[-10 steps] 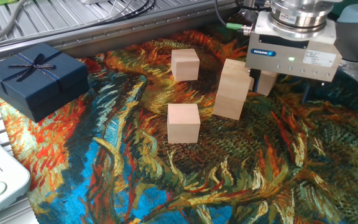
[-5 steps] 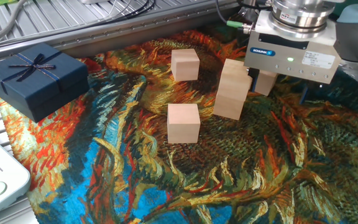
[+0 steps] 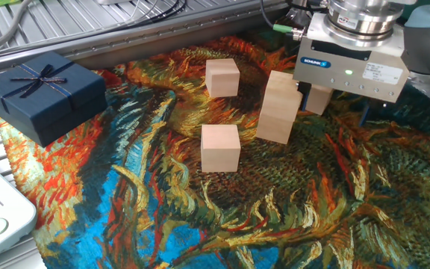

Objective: Stack the blocks in a vertical line of five

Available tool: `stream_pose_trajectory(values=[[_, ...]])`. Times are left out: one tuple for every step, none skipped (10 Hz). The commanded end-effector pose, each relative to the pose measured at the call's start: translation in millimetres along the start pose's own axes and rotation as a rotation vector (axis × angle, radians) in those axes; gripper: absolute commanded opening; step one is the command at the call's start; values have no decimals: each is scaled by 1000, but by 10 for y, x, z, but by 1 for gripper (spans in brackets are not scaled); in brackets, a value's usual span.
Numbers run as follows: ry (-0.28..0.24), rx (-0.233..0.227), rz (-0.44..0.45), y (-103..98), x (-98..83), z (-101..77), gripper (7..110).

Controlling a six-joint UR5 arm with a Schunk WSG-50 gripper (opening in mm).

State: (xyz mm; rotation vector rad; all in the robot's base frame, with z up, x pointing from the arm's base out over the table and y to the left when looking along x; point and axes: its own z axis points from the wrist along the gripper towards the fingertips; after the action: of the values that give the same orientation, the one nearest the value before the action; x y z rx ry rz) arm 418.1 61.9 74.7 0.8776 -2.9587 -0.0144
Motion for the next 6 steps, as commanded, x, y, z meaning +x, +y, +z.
stream_pose_trajectory(values=[[-12,13,12,-19,-34,5,88],[-7,23,11,-37,-28,20,88],[-8,31,11,-43,-35,43,88],[-10,33,13,-37,-45,63,88],[-12,30,16,-20,-54,66,88],[-16,24,17,-5,-63,65,88]])
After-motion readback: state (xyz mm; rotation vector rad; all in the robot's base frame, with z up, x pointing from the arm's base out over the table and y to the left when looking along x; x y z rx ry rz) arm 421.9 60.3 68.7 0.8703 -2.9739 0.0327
